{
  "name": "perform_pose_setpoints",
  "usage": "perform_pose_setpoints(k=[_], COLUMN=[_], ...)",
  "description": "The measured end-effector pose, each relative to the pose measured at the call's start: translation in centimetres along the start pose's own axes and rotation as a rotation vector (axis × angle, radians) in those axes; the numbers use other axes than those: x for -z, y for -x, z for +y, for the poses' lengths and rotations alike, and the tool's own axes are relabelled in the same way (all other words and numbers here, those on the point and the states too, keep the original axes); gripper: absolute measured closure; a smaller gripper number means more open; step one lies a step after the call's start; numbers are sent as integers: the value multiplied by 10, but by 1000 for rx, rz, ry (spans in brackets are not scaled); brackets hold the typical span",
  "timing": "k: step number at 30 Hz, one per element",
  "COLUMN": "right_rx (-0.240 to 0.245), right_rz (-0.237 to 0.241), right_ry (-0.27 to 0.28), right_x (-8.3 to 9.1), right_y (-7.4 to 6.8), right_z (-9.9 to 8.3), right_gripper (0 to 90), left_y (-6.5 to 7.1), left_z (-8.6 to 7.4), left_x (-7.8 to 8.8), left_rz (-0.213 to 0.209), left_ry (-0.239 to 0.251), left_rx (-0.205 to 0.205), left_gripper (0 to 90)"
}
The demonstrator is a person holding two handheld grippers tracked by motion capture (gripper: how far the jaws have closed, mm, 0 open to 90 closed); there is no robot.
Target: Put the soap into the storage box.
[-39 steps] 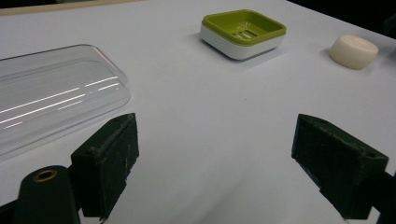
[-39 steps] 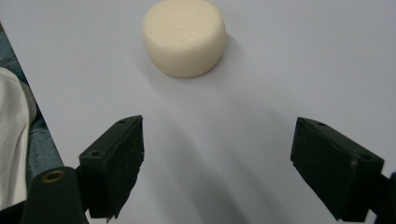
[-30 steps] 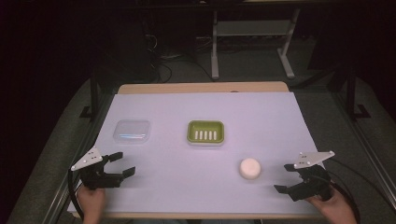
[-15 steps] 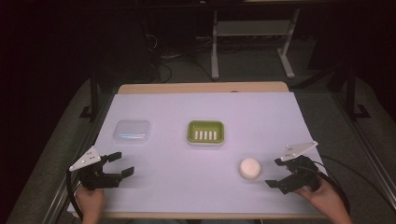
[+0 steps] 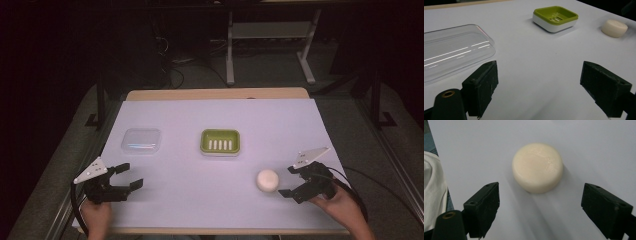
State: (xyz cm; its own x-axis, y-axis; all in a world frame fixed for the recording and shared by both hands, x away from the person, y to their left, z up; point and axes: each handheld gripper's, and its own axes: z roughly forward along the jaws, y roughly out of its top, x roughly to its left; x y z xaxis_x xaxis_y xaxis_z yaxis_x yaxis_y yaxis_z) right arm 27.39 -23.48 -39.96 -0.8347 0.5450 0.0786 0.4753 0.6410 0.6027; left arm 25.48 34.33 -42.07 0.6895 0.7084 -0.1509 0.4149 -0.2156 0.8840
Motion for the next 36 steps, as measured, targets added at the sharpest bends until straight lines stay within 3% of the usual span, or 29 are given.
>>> perform_pose_setpoints(k=[21, 36], right_rx=[56, 81], right_rz=[22, 13], right_ry=[-23, -24], right_x=[-12, -15], right_y=[-1, 0], right_z=[30, 38], right_gripper=[145, 141], left_y=[0, -1], left_z=[0, 0], left_x=[2, 2], left_rz=[3, 2], left_ry=[10, 6], left_rx=[-2, -2], left_gripper=[145, 145])
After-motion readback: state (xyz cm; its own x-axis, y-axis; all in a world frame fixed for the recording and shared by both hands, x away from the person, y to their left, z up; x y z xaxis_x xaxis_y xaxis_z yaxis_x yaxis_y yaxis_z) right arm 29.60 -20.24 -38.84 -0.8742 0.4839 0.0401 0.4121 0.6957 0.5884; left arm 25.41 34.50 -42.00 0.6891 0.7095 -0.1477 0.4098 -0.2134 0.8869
